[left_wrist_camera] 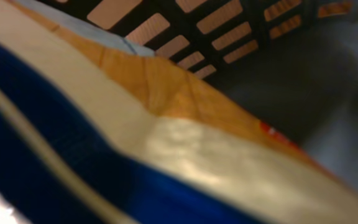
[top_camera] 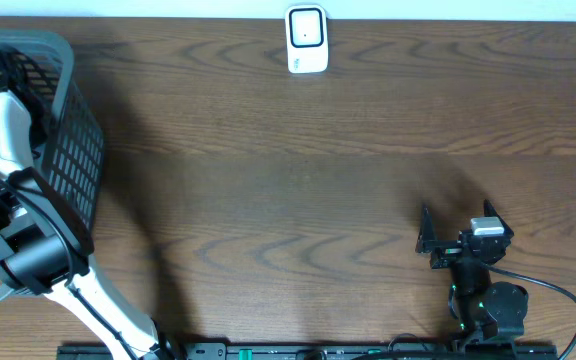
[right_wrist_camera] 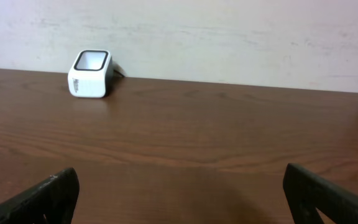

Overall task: Scan the item barcode
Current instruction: 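Swing the left gripper over the basket and reach down inside, then grasp the yellow wet-wipe pack in the basket with the left gripper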

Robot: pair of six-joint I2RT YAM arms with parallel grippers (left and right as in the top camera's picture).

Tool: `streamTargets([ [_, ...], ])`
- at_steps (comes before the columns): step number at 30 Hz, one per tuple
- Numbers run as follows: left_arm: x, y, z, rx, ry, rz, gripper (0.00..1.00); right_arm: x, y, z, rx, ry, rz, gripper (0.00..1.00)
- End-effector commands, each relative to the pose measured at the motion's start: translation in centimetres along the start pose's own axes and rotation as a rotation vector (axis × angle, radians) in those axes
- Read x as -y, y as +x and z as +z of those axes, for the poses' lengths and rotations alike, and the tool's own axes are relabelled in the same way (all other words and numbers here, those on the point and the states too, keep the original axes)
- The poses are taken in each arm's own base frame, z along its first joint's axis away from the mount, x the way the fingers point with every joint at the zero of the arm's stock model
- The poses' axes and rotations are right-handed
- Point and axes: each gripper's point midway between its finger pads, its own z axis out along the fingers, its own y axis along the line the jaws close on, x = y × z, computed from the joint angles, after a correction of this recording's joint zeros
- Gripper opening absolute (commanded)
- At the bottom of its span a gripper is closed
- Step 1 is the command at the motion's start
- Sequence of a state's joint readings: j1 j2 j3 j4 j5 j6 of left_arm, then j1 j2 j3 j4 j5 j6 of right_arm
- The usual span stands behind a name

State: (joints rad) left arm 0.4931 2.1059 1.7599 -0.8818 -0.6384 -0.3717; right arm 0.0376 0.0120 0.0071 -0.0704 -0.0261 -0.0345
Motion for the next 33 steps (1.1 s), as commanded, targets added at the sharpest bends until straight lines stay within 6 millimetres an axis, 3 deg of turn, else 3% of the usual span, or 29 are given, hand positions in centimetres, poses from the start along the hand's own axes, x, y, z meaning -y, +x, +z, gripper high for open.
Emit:
streamTargets([
  [1, -1.1, 0.0, 1.0, 0.025, -0.109, -0.012, 0.98, 0.2, 0.1, 0.0, 0.0, 0.009, -0.007, 0.99],
  [3, -1.2, -0.1, 1.0, 0.027, -0.115, -0.013, 0.97, 0.2, 0.1, 0.0, 0.0, 0.009, -0.007, 0.99],
  [4, -1.2, -0.1, 1.0, 0.027, -0.115, -0.012, 0.91, 0.2, 0.1, 0.0, 0.0, 0.009, -0.007, 0.99],
  [7, -1.6, 0.2, 1.2, 0.011, -0.124, -0.003, 0.56, 0.2, 0.1, 0.0, 0.0, 0.009, -0.007, 0.99],
  [9, -1.8, 0.4, 1.2, 0.005, -0.128, 0.001, 0.46, 0.2, 0.1, 0.0, 0.0, 0.009, -0.007, 0.99],
  [12, -2.1, 0.7, 1.3, -0.011, -0.136, 0.012, 0.22, 0.2, 0.1, 0.0, 0.0, 0.009, -0.007, 0.99],
  [13, -2.4, 0.9, 1.3, -0.02, -0.141, 0.019, 0.07, 0.2, 0.1, 0.0, 0.0, 0.009, -0.007, 0.99],
  [17, -3.2, 0.8, 0.1, -0.021, -0.14, 0.023, 0.07, 0.2, 0.1, 0.0, 0.0, 0.009, -0.007, 0.99],
  [21, -4.6, -0.9, -3.4, 0.045, -0.093, -0.043, 0.07, 0.2, 0.1, 0.0, 0.0, 0.009, -0.007, 0.99],
  [28, -10.8, -4.0, -13.9, 0.254, 0.069, -0.404, 0.07, 0.2, 0.1, 0.0, 0.0, 0.009, -0.007, 0.99],
  [33, -14.0, -4.2, -21.2, 0.343, 0.332, -0.526, 0.07, 0.2, 0.1, 0.0, 0.0, 0.009, -0.007, 0.99],
])
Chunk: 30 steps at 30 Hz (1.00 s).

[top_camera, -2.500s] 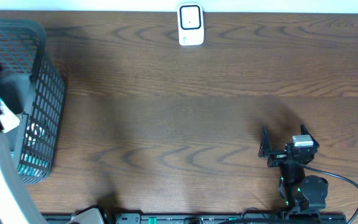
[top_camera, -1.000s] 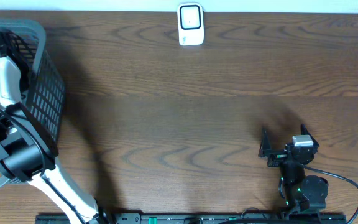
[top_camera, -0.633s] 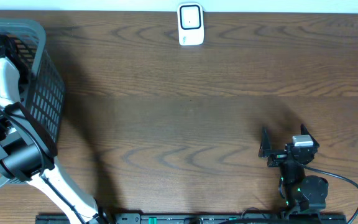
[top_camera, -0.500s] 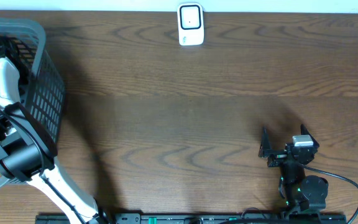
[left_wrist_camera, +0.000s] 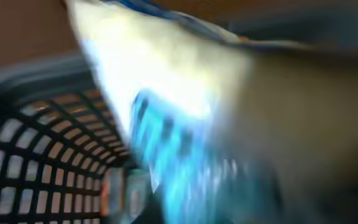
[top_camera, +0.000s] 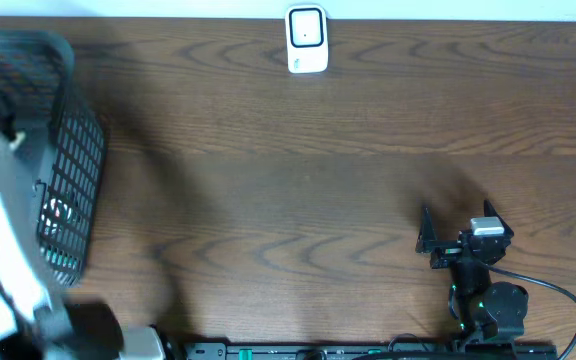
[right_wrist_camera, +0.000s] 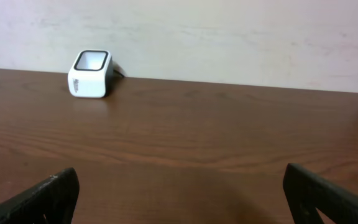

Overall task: Scan the item barcode
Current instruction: 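Grasp the yellow wet-wipe pack in the basket with the left gripper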

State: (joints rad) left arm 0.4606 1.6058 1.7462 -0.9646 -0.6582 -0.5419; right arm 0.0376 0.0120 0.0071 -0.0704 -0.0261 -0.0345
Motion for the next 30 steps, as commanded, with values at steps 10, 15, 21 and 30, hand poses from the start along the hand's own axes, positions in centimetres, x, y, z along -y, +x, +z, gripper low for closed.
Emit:
streamTargets([
  [10, -3.7, -4.6, -17.5, 0.105, 0.65, -0.288, 0.07, 0.2, 0.1, 0.0, 0.0, 0.009, -0.007, 0.99],
  [15, -2.9, -3.0, -21.1, 0.035, 0.845, -0.249, 0.07, 0.2, 0.1, 0.0, 0.0, 0.009, -0.007, 0.99],
  [21, -2.4, -1.9, -20.1, 0.008, 0.806, -0.179, 0.17, 0.2, 0.1, 0.0, 0.0, 0.009, -0.007, 0.99],
  [30, -3.8, -1.9, -9.7, 0.007, 0.313, -0.142, 0.97, 0.2, 0.1, 0.0, 0.0, 0.009, -0.007, 0.99],
])
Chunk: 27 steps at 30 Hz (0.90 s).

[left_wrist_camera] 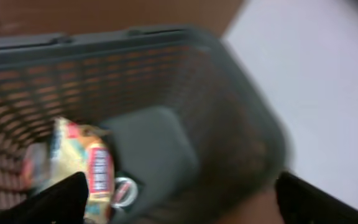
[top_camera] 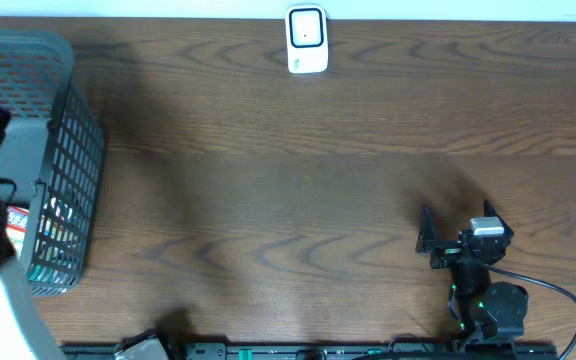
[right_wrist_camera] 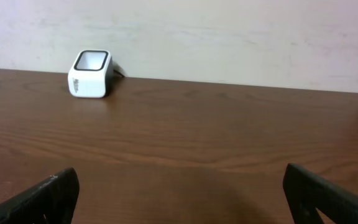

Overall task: Scan the item barcode
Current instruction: 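Grasp the yellow wet-wipe pack in the basket with the left gripper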

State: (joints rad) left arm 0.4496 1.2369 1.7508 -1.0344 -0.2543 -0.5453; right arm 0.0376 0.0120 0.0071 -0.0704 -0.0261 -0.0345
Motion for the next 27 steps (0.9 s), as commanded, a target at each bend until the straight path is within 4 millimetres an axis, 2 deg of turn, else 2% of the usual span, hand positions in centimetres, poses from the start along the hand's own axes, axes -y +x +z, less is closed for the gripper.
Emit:
streamTargets([
  [1, -3.1, -0.7, 3.7, 0.009, -0.211, -0.009, 0.98, 0.2, 0.1, 0.0, 0.0, 0.009, -0.007, 0.99],
  [2, -3.7, -0.4, 4.7, -0.009, -0.242, -0.027, 0.99, 0.2, 0.1, 0.0, 0.0, 0.009, -0.007, 0.99],
  [3, -5.2, 0.3, 6.5, -0.053, -0.31, -0.064, 1.0, 0.2, 0.1, 0.0, 0.0, 0.009, -0.007, 0.99],
  [6, -7.3, 2.2, 9.1, -0.164, -0.391, -0.083, 1.0, 0.2, 0.1, 0.0, 0.0, 0.009, -0.007, 0.99],
  [13, -13.0, 7.0, 13.1, -0.386, -0.633, -0.169, 0.98, 0.2, 0.1, 0.0, 0.0, 0.009, -0.007, 0.99],
  [18, -14.8, 10.2, 16.1, -0.521, -0.69, -0.196, 0.98, 0.2, 0.1, 0.0, 0.0, 0.009, -0.007, 0.99],
  [22, -16.1, 12.0, 18.1, -0.567, -0.729, -0.195, 0.98, 0.2, 0.1, 0.0, 0.0, 0.009, -0.007, 0.99],
  [27, -18.0, 13.4, 19.2, -0.599, -0.77, -0.212, 0.98, 0.2, 0.1, 0.0, 0.0, 0.009, -0.007, 0.99],
])
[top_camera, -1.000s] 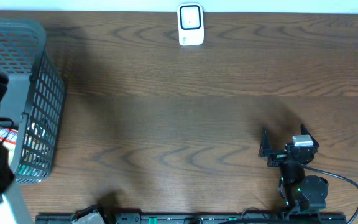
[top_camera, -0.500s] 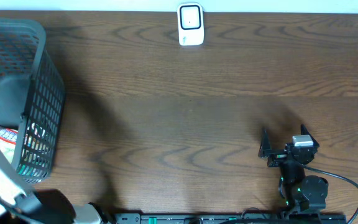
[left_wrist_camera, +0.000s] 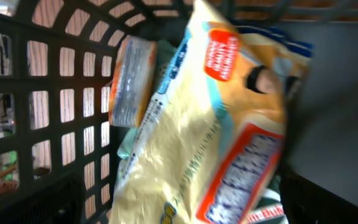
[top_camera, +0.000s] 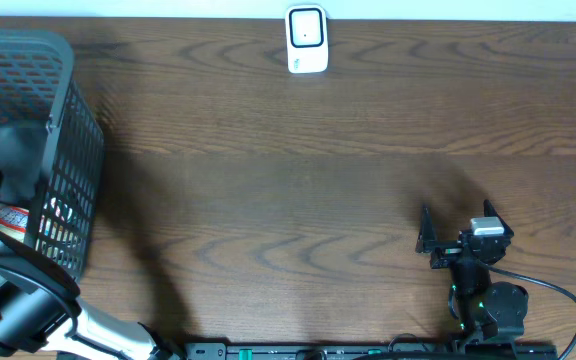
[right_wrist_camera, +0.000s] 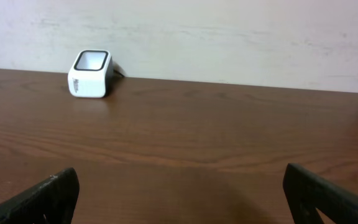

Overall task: Scan the item barcode
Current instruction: 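Grasp the yellow wet-wipe pack in the basket with the left gripper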

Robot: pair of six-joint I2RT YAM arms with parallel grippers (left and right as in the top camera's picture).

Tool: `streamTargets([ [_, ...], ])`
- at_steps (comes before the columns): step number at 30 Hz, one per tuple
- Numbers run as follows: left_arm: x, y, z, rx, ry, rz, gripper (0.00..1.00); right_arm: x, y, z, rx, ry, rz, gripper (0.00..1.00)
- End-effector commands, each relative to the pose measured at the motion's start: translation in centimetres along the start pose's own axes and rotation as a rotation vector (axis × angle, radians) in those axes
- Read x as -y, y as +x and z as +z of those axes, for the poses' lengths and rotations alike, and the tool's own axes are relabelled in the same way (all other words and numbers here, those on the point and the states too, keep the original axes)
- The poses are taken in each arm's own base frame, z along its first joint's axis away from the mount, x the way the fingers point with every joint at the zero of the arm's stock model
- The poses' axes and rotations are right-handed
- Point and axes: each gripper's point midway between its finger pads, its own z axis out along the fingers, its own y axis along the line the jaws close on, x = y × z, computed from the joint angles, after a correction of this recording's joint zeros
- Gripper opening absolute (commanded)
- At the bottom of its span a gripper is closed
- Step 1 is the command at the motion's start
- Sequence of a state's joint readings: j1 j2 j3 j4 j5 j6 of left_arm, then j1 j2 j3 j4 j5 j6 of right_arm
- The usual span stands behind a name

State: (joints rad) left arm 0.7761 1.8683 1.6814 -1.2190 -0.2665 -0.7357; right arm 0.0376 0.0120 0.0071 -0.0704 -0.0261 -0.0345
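A yellow snack bag with red-and-white labels lies in the dark mesh basket at the table's left end. My left gripper is down inside the basket, open, with the bag filling the space between its two dark fingers. In the overhead view part of the bag shows beside the left arm. The white barcode scanner stands at the far middle edge, also seen from the right wrist as the scanner. My right gripper rests open and empty at the near right.
Other packets share the basket: a silver one with orange edges leans on the mesh wall, and a blue-and-white one lies under the bag. A pale wall rises behind the scanner. The left arm crosses the basket's near corner.
The left gripper was open above the basket, looking down at the bag deep inside. Now it is low in the basket, with the yellow bag between its fingers. The right arm has not moved.
The left gripper was first down in the basket, pressed close to blue and orange packaging. Then the wrist view was blurred over the basket. Then the gripper hung open and empty above it, and now it is down again around the yellow bag. The right arm stayed still throughout.
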Motion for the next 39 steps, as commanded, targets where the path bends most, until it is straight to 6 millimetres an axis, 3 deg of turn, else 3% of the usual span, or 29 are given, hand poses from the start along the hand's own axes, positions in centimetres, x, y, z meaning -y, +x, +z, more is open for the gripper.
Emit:
streamTargets([
  [1, -1.3, -0.1, 2.2, -0.03, -0.034, -0.045, 0.98, 0.2, 0.1, 0.0, 0.0, 0.009, -0.007, 0.99],
  [5, -1.3, 0.2, 4.1, -0.055, -0.009, -0.012, 0.98, 0.2, 0.1, 0.0, 0.0, 0.009, -0.007, 0.99],
  [12, 1.4, 1.6, 6.5, -0.098, 0.134, 0.082, 0.98, 0.2, 0.1, 0.0, 0.0, 0.009, -0.007, 0.99],
  [19, 4.8, 3.3, 7.6, -0.14, 0.328, 0.199, 0.98, 0.2, 0.1, 0.0, 0.0, 0.009, -0.007, 0.99],
  [24, 4.9, 4.2, 8.4, -0.158, 0.34, 0.203, 0.99, 0.2, 0.1, 0.0, 0.0, 0.009, -0.007, 0.99],
  [27, 5.0, 4.2, 8.4, -0.162, 0.344, 0.203, 0.83, 0.2, 0.1, 0.0, 0.0, 0.009, -0.007, 0.99],
  [31, 5.4, 4.5, 8.1, -0.179, 0.374, 0.204, 0.5, 0.2, 0.1, 0.0, 0.0, 0.009, -0.007, 0.99],
  [32, 5.6, 4.6, 8.1, -0.184, 0.382, 0.204, 0.4, 0.2, 0.1, 0.0, 0.0, 0.009, -0.007, 0.99],
  [34, 5.8, 4.8, 7.9, -0.192, 0.399, 0.204, 0.09, 0.2, 0.1, 0.0, 0.0, 0.009, -0.007, 0.99],
  [39, 6.2, 4.7, 7.2, -0.196, 0.428, 0.203, 0.07, 0.2, 0.1, 0.0, 0.0, 0.009, -0.007, 0.99],
])
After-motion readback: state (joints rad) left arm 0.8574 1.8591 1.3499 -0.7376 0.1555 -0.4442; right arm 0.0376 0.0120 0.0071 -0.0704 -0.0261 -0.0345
